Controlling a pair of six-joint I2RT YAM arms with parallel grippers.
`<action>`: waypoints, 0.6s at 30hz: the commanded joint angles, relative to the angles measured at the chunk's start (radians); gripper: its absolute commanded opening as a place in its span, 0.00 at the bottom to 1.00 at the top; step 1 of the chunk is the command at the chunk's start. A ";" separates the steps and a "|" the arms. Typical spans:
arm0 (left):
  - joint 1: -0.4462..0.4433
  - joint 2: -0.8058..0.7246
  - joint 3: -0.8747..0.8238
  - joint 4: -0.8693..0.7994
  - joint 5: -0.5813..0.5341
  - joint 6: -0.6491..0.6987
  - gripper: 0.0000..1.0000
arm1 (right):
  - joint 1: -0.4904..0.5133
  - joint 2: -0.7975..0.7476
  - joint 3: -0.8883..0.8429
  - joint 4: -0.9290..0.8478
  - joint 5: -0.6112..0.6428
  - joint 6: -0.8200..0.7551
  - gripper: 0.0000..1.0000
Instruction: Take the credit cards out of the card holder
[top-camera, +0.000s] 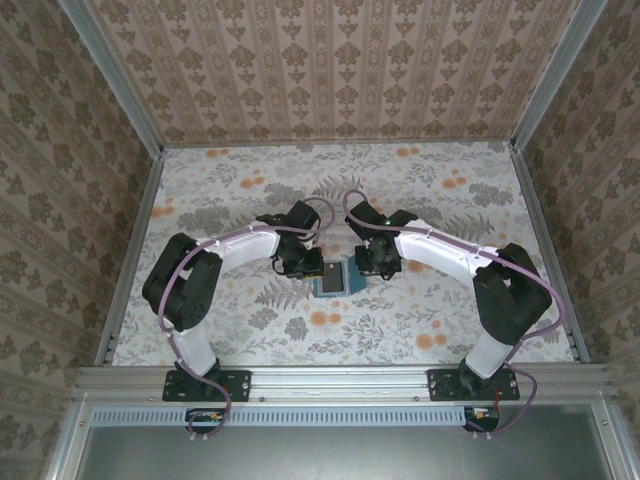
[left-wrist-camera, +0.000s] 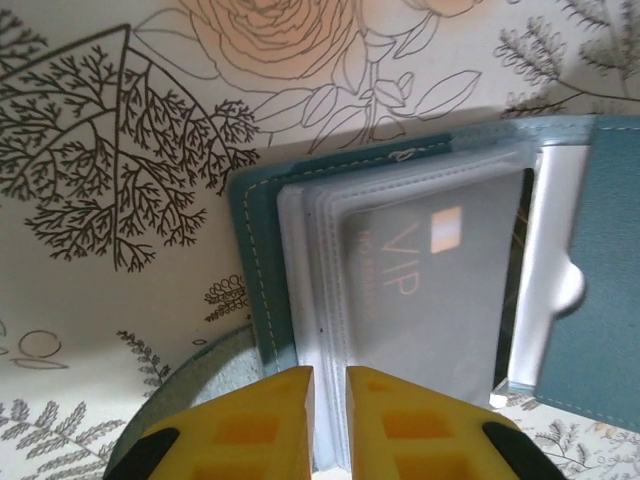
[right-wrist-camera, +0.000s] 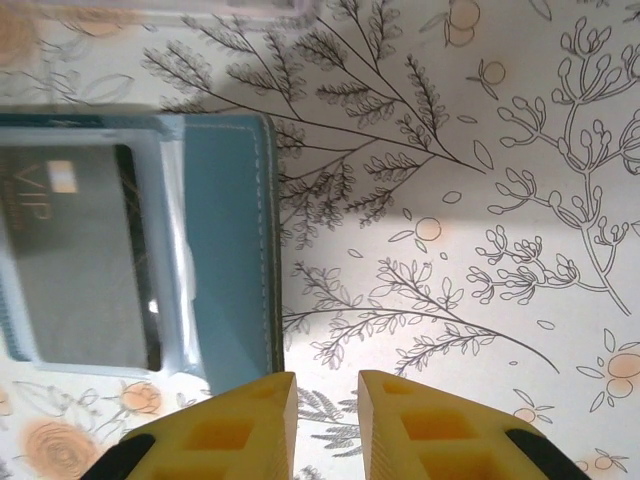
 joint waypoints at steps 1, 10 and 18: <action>0.004 0.018 -0.016 0.004 0.009 0.022 0.17 | 0.006 -0.056 0.046 -0.038 -0.042 0.023 0.25; 0.006 0.021 -0.028 0.011 0.007 0.022 0.15 | 0.001 -0.031 0.053 0.108 -0.274 0.076 0.22; 0.007 -0.004 -0.028 0.011 0.007 0.021 0.13 | -0.047 0.074 -0.022 0.218 -0.334 0.115 0.19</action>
